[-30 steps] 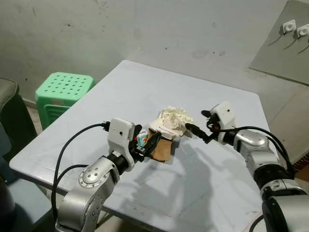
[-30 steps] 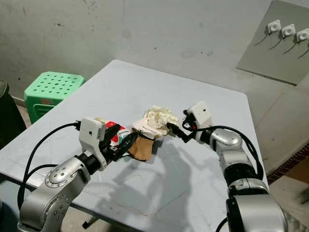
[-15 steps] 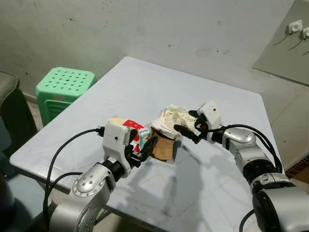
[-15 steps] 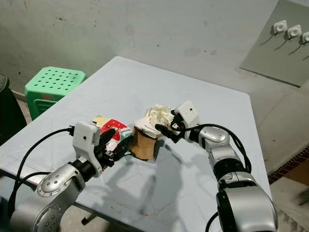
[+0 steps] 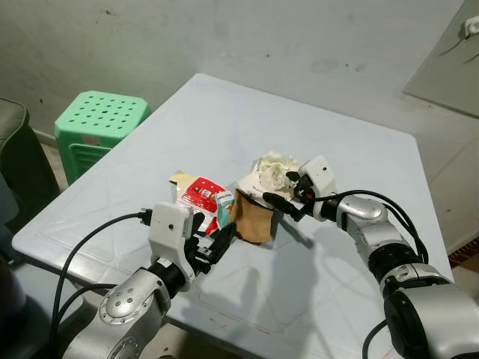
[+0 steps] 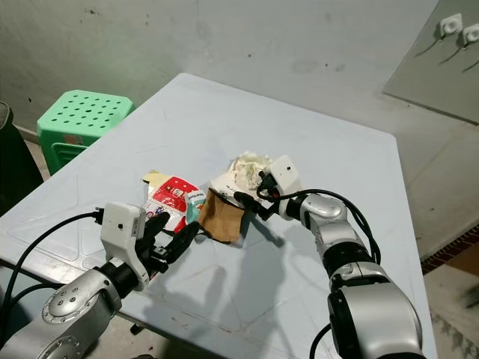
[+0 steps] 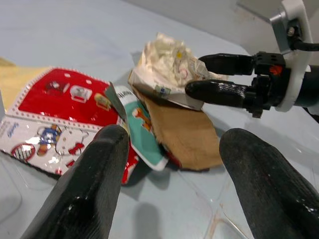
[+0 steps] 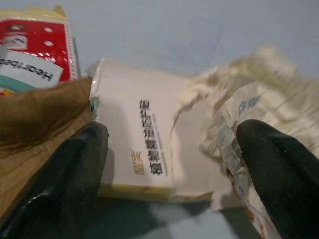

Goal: Picking trash to rubbish bin

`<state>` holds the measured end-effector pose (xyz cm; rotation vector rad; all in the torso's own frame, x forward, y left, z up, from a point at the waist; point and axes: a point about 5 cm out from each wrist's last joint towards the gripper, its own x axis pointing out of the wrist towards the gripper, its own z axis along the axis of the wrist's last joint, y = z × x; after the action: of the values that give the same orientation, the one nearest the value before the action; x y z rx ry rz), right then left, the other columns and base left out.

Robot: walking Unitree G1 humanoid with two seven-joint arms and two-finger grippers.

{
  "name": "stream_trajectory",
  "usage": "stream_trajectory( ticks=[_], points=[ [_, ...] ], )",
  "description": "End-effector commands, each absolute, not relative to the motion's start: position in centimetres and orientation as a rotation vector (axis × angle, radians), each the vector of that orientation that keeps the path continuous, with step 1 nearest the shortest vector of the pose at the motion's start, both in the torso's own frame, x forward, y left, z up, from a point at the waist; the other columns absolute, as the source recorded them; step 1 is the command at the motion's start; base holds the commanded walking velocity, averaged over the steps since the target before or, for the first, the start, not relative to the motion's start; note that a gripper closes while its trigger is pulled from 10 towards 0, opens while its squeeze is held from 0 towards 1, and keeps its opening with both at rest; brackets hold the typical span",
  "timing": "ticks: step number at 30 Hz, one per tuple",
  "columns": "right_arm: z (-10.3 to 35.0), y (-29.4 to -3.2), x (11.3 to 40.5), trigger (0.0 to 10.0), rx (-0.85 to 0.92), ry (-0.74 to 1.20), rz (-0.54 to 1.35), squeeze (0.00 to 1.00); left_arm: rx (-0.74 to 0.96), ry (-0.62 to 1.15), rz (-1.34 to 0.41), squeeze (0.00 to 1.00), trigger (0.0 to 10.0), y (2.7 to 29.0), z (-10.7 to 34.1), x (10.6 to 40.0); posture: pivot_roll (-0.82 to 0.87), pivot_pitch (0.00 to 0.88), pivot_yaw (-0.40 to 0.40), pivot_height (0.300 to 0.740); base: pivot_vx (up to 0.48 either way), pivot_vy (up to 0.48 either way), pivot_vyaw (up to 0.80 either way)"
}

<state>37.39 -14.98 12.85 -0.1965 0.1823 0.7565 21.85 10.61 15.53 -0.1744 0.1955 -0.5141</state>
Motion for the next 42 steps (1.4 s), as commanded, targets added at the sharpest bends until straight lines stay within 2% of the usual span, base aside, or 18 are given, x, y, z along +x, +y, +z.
stream_trajectory(
  ticks=[1, 3, 5, 6, 23, 24, 25, 27, 28, 42],
  points=[
    [12.9, -15.5, 37.6, 10.0, -0.164, 0.200, 0.718, 0.00, -0.175, 0.201, -0.519, 0.00, 10.0, 10.4, 15.8, 21.5, 0.20, 0.169, -0.134, 0.740, 0.000, 0.000, 0.00],
    [12.6, -15.6, 37.5, 10.0, -0.141, 0.214, 0.703, 0.00, -0.177, 0.212, -0.517, 0.00, 10.0, 10.5, 15.8, 21.3, 0.20, 0.186, -0.125, 0.740, 0.000, 0.000, 0.00],
    [12.5, -15.5, 37.5, 2.6, -0.101, 0.222, 0.698, 0.00, -0.167, 0.224, -0.515, 0.00, 10.0, 10.6, 15.8, 21.0, 0.20, 0.194, -0.118, 0.740, 0.000, 0.000, 0.00],
    [12.5, -15.5, 37.5, 0.0, -0.091, 0.219, 0.700, 0.00, -0.168, 0.226, -0.515, 0.00, 10.0, 10.6, 15.8, 21.0, 0.20, 0.197, -0.116, 0.740, 0.000, 0.000, 0.00],
    [12.6, -16.2, 37.2, 0.0, -0.099, 0.176, 0.702, 0.00, -0.171, 0.230, -0.515, 0.00, 10.0, 10.5, 16.1, 21.5, 0.19, 0.190, -0.108, 0.740, 0.000, 0.000, 0.00],
    [12.7, -16.2, 37.2, 1.9, -0.096, 0.172, 0.707, 0.00, -0.170, 0.230, -0.516, 0.00, 10.0, 10.5, 16.1, 21.6, 0.19, 0.188, -0.108, 0.740, 0.000, 0.000, 0.00],
    [12.9, -16.2, 37.3, 8.6, -0.086, 0.157, 0.714, 0.00, -0.169, 0.228, -0.519, 0.00, 10.0, 10.4, 16.1, 21.6, 0.19, 0.186, -0.108, 0.740, 0.000, 0.000, 0.00],
    [13.0, -16.2, 37.3, 8.6, -0.070, 0.151, 0.723, 0.00, -0.169, 0.227, -0.520, 0.00, 10.0, 10.4, 16.1, 21.7, 0.19, 0.181, -0.108, 0.740, 0.000, 0.000, 0.00],
    [13.1, -16.3, 37.4, 0.0, -0.072, 0.161, 0.716, 0.00, -0.171, 0.224, -0.521, 0.00, 10.0, 10.3, 16.1, 21.9, 0.18, 0.175, -0.110, 0.740, 0.000, 0.000, 0.00],
    [15.0, -17.2, 37.8, 0.0, -0.034, 0.106, 0.764, 0.00, -0.170, 0.190, -0.538, 0.00, 10.0, 9.8, 16.4, 23.1, 0.16, 0.122, -0.111, 0.740, 0.000, 0.000, 0.00]
  ],
)
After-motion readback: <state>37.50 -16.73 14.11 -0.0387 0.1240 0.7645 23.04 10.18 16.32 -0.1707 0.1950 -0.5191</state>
